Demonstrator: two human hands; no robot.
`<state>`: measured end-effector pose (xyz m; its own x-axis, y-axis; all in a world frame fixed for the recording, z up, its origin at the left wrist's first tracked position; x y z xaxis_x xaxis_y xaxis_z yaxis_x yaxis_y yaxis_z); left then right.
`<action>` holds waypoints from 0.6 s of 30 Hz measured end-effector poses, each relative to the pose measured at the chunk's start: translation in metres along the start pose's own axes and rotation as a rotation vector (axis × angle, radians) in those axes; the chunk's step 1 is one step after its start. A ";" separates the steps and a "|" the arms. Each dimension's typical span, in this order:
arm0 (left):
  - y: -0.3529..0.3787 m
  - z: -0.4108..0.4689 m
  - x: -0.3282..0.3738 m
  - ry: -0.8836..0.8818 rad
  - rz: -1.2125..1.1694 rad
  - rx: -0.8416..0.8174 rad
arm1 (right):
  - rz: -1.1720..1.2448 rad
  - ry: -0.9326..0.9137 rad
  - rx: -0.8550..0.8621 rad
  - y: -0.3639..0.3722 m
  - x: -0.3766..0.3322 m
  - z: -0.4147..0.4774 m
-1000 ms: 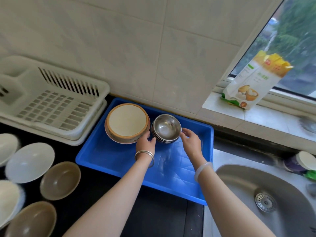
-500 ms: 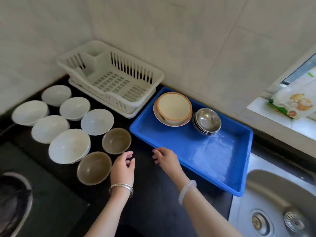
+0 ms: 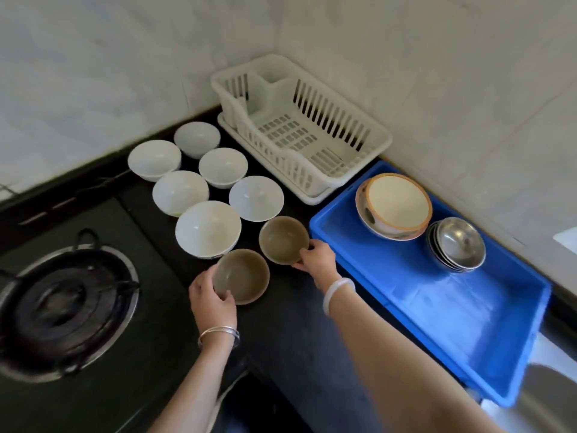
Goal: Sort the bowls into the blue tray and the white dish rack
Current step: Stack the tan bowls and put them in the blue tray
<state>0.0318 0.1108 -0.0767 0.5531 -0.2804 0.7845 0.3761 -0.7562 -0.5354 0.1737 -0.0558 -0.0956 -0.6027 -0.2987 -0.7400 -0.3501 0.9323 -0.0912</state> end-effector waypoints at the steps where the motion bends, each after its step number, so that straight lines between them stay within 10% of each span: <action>1: 0.000 0.003 -0.003 -0.033 -0.028 -0.013 | 0.020 -0.014 0.016 -0.001 -0.002 -0.003; 18: 0.002 0.021 -0.020 -0.233 -0.444 -0.169 | -0.384 -0.095 -0.052 0.042 -0.004 -0.061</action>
<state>0.0373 0.1269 -0.1001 0.5255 0.2127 0.8238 0.4969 -0.8627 -0.0943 0.1175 -0.0283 -0.0556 -0.3531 -0.6009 -0.7171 -0.5741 0.7444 -0.3411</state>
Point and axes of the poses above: each hand's wrist, its own z-axis towards the middle knuckle, its own y-axis out of the palm, x = y × z, the point moved 3 cm from there along z, towards the middle knuckle, and after that the axes turned 13 degrees about -x, right-handed, at the moved point
